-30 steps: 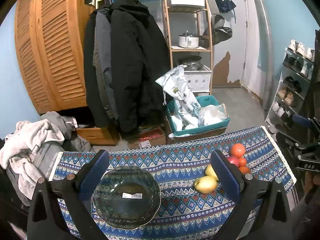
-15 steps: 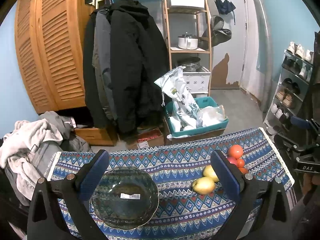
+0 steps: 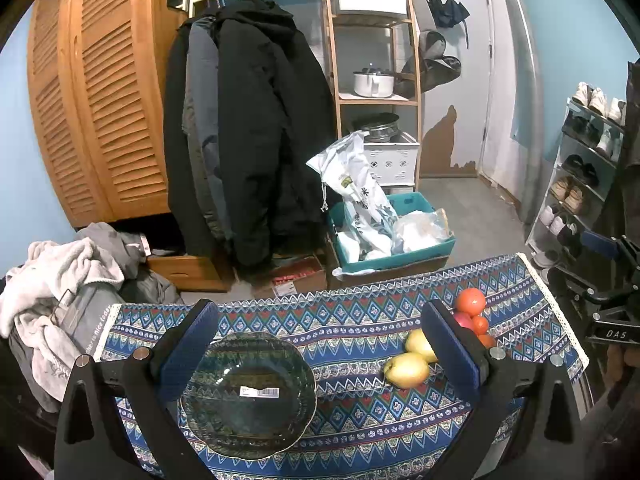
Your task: Organize fruits
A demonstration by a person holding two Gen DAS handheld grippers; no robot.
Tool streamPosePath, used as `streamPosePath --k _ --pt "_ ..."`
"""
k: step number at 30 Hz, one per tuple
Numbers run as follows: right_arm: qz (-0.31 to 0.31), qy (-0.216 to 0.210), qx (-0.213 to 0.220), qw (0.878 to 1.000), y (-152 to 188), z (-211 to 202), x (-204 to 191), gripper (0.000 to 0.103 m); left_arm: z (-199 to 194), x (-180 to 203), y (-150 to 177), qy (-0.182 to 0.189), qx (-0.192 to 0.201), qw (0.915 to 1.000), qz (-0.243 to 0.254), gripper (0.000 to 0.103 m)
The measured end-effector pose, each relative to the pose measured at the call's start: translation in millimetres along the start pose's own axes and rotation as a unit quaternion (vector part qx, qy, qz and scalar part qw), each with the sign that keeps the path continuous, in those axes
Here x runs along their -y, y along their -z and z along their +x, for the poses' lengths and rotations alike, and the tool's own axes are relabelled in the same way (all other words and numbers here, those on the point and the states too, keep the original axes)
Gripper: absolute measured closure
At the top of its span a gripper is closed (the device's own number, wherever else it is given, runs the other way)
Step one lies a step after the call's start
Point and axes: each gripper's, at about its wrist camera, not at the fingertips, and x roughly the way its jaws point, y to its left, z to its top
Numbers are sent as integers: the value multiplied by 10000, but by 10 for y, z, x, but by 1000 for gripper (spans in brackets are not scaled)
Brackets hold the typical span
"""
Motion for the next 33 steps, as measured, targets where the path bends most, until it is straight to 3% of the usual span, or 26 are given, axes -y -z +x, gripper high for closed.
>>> streamPosePath --k 33 --pt "49 74 -115 9999 55 13 107 3 259 108 125 -131 -267 9993 217 1"
